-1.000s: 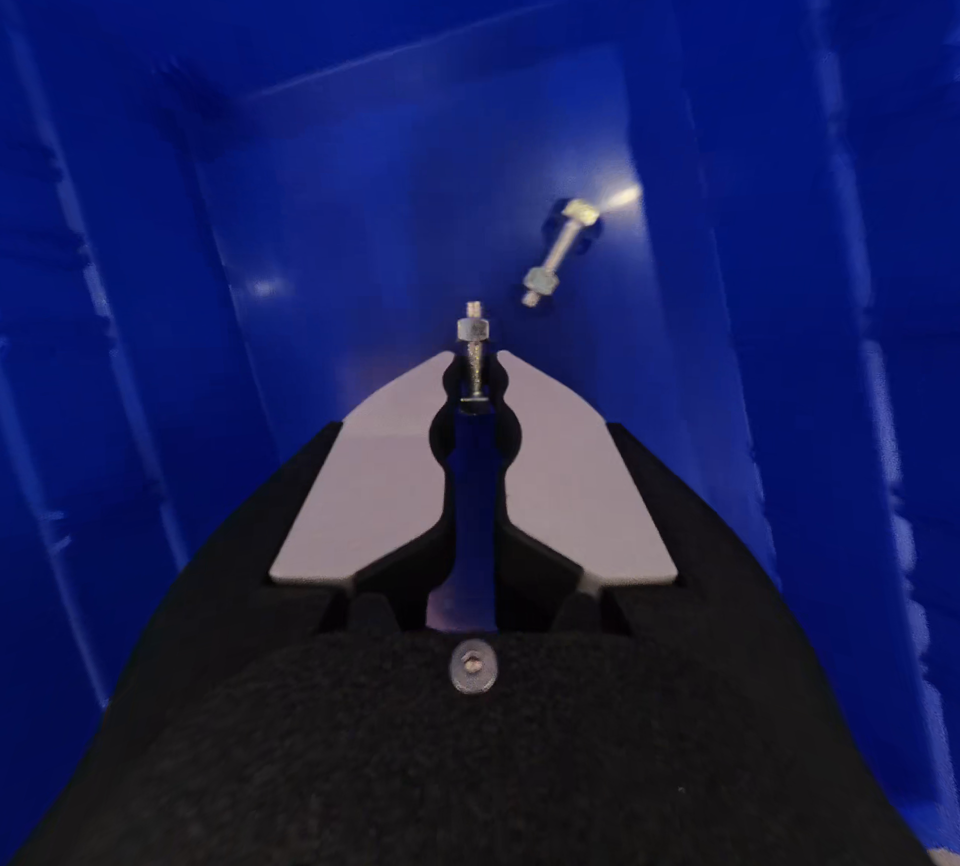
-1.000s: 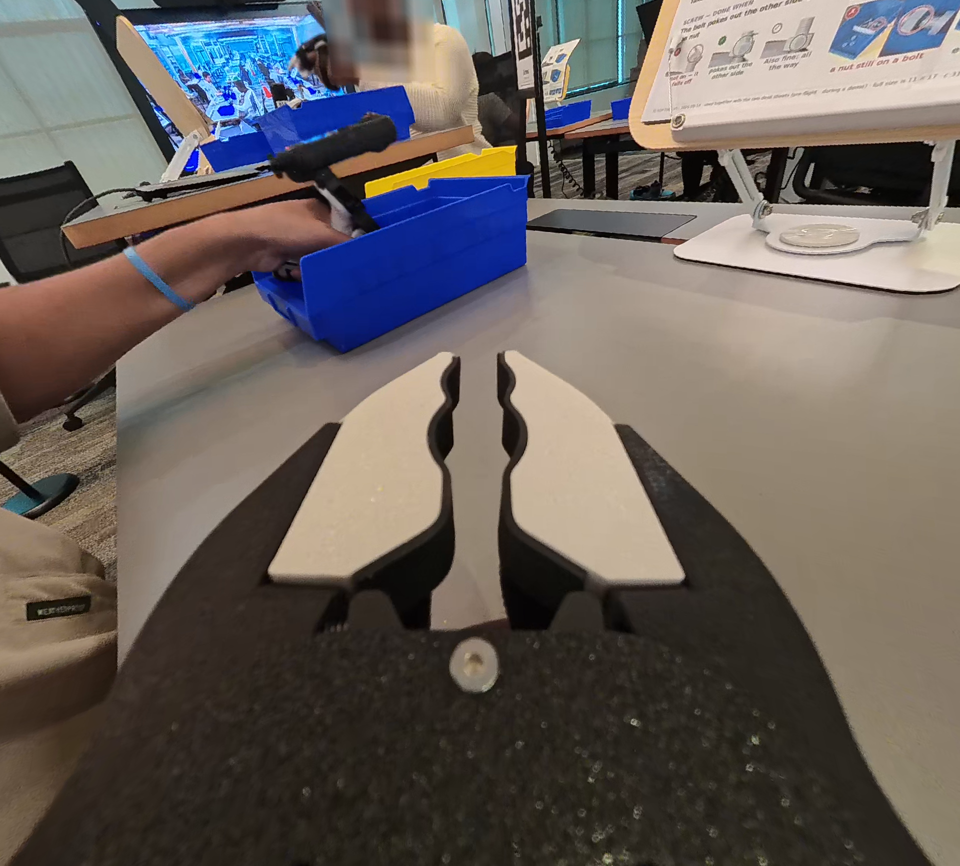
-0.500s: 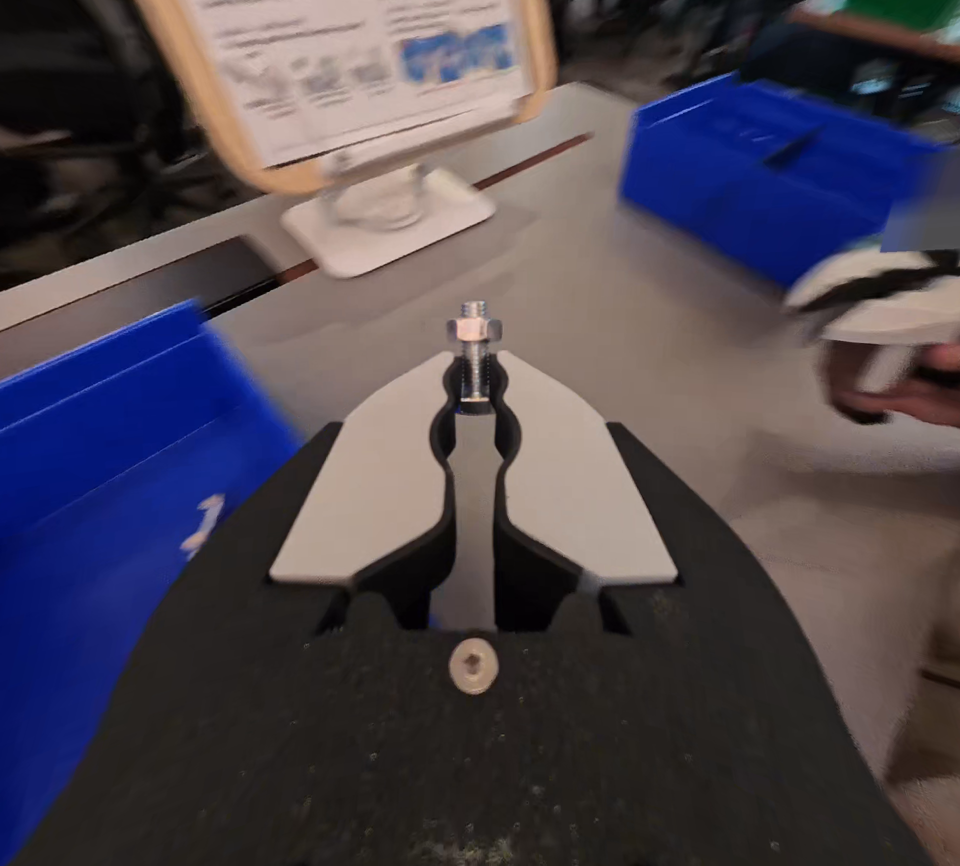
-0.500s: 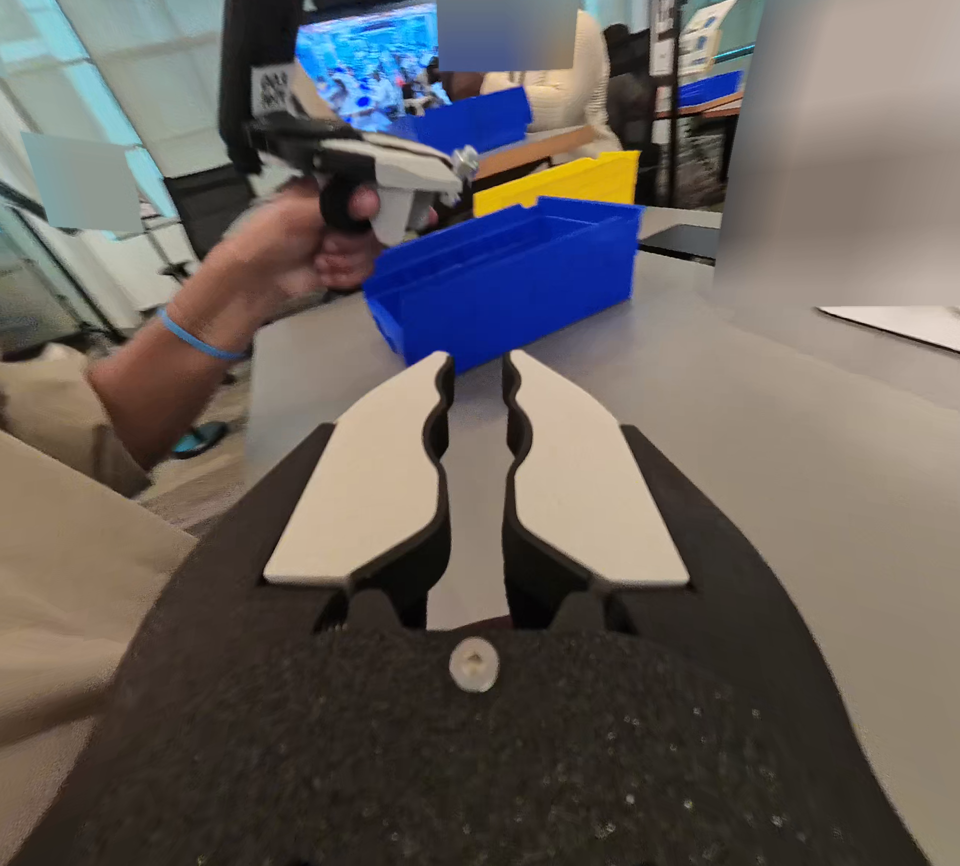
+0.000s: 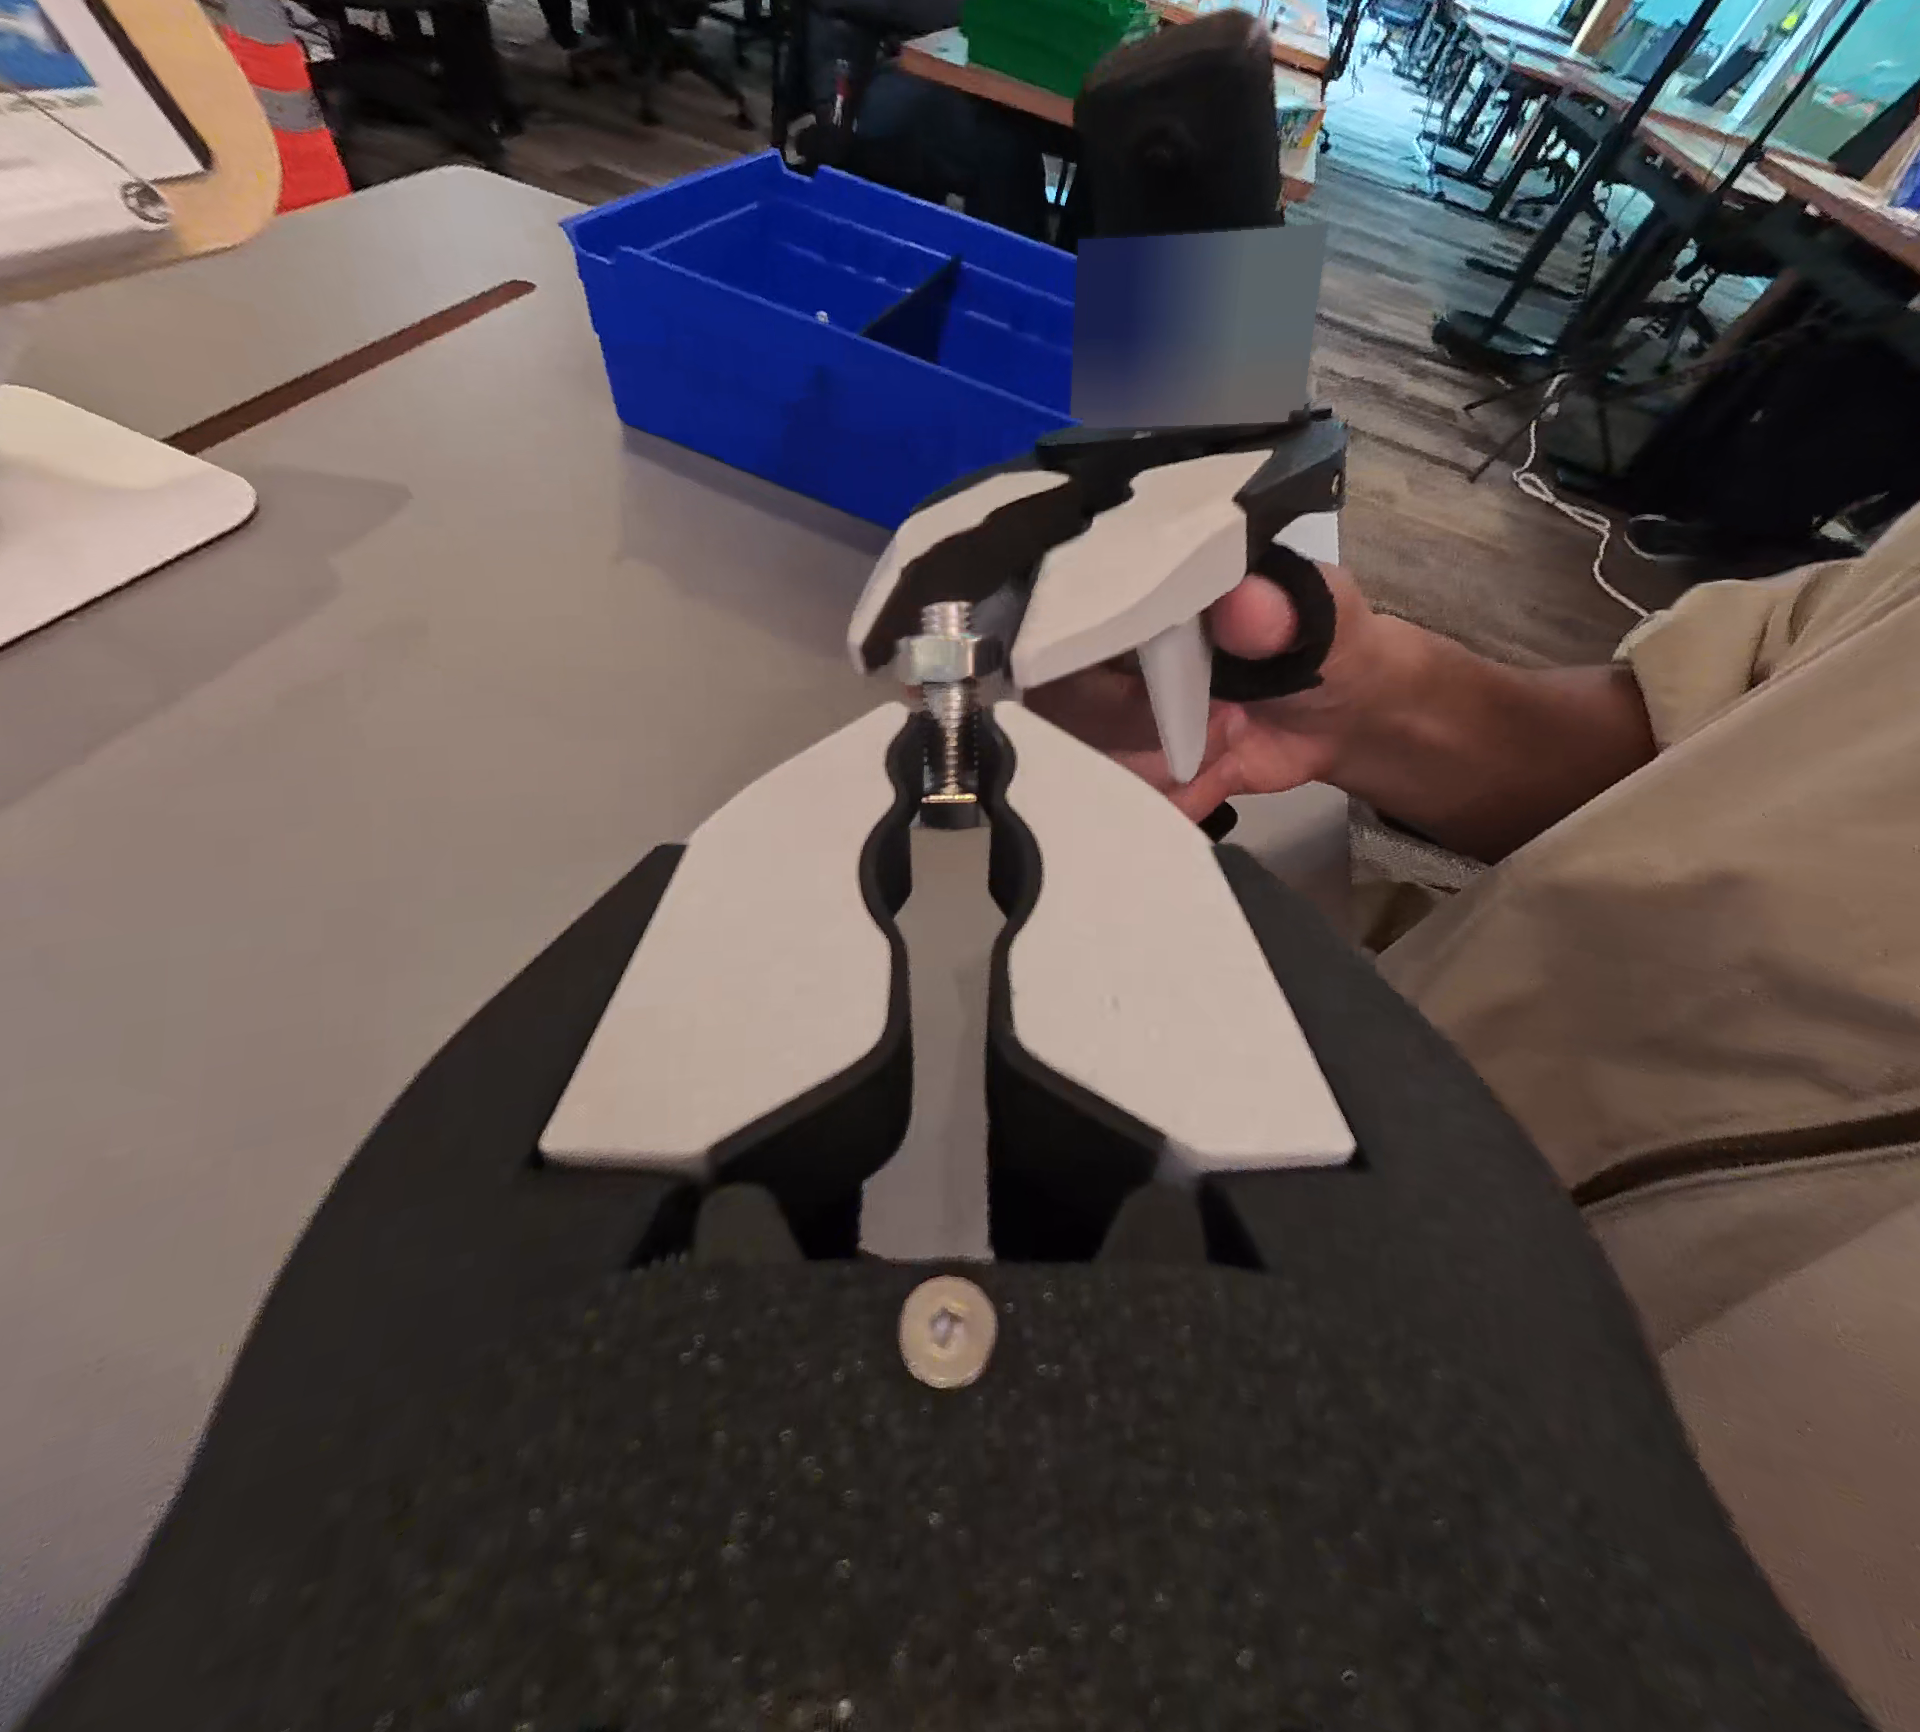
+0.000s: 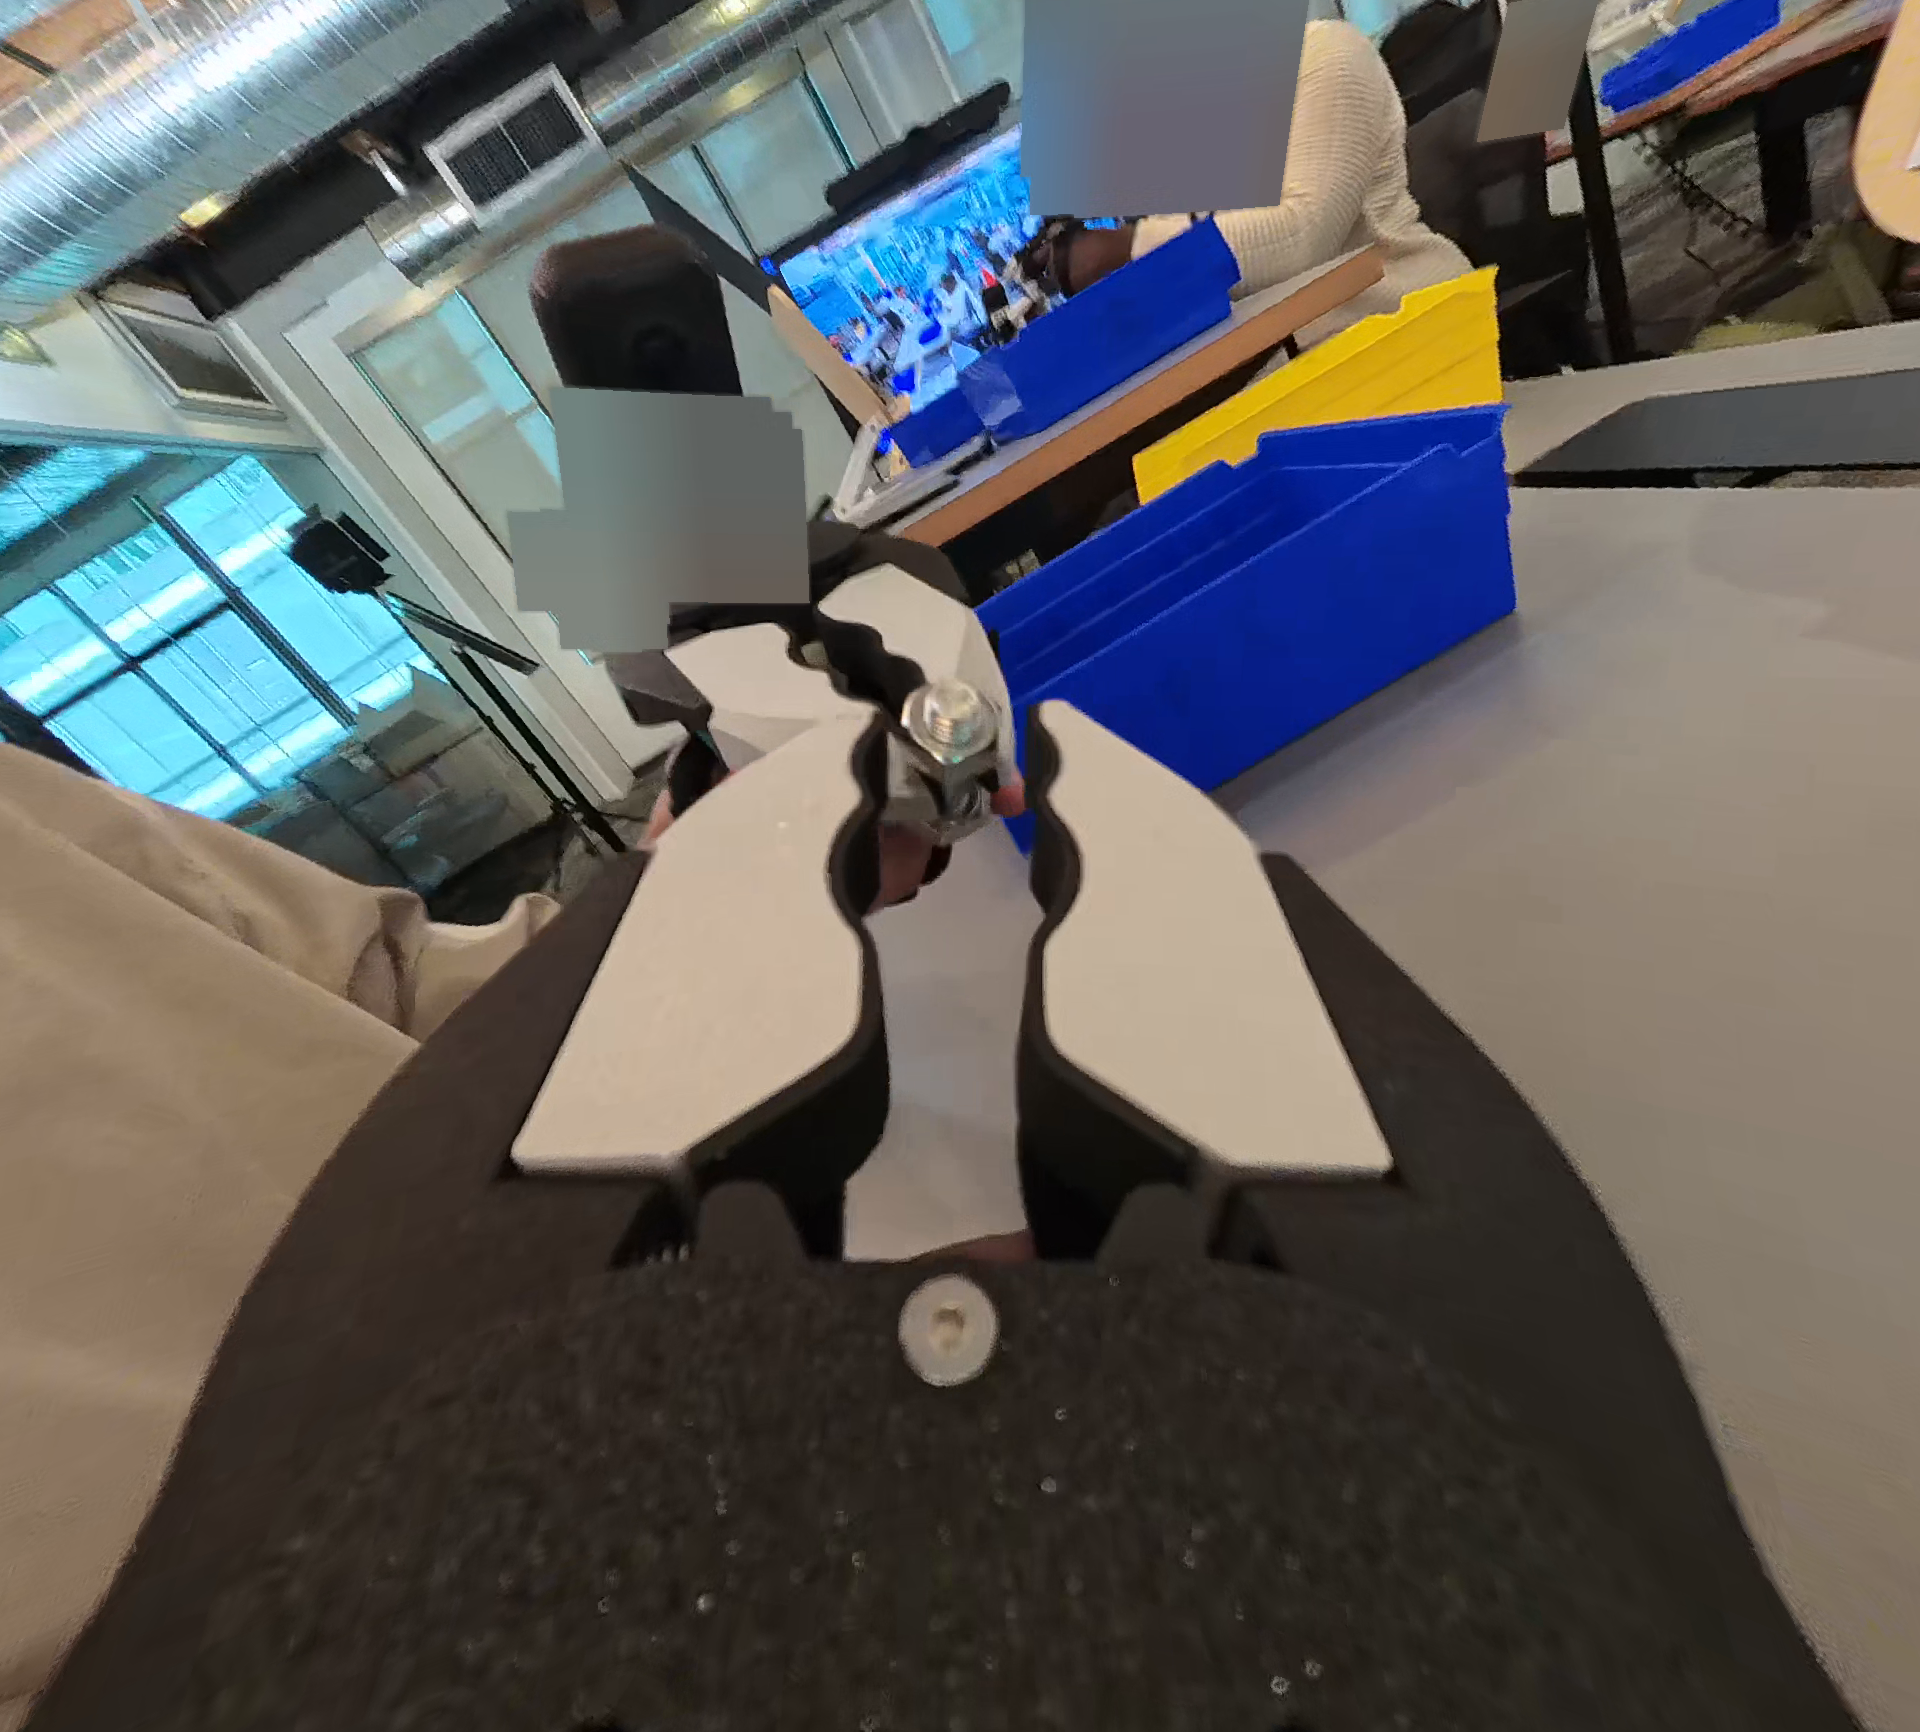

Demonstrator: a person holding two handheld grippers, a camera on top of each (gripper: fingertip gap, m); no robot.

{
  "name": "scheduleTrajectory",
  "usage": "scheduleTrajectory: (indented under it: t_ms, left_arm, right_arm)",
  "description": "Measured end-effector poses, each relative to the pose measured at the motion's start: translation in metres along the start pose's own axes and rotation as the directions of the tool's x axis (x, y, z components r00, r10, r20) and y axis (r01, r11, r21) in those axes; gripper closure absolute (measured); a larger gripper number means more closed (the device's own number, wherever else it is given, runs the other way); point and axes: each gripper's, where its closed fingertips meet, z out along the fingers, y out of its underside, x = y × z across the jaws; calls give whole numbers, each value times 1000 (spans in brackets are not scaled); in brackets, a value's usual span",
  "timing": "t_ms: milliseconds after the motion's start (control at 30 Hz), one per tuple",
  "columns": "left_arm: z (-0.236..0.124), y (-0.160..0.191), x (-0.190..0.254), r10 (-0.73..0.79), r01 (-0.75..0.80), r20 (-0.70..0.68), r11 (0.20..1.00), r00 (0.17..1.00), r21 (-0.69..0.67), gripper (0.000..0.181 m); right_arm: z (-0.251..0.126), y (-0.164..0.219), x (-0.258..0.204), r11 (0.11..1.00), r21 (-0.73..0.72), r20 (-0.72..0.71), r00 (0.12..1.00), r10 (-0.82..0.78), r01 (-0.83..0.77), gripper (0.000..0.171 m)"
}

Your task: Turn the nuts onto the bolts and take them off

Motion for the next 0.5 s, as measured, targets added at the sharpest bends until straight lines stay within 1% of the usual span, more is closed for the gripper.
scheduleTrajectory:
  t_ms: [33, 133, 333, 400, 467, 500]
  left_arm:
    - [2, 0, 1, 8, -8, -2, 1000, 1000, 2, 172]
    - [4, -1, 5, 4, -4, -21, 1000, 1000, 9, 172]
    - [4, -9, 11, 13, -11, -26, 996, 1000, 89, 171]
    - [2, -11, 10, 14, -14, 4, 994, 1000, 111, 154]
    - [1, -10, 10, 13, -15, 16, 992, 1000, 124, 142]
    - [1, -9, 8, 5, -9, 31, 992, 1000, 128, 139]
  right_arm:
    - [-2, -2, -2, 1000, 19, 18, 1000, 9, -9, 154]
    - [-6, -3, -5, 999, 30, 52, 998, 27, -29, 154]
    - [-11, -8, -10, 995, 83, 103, 993, 50, -59, 154]
    - [-14, -12, -10, 991, 113, 107, 992, 61, -73, 154]
    - [-17, -16, -9, 986, 142, 116, 990, 75, -91, 155]
    - [-19, -18, -9, 982, 157, 121, 989, 86, -105, 154]
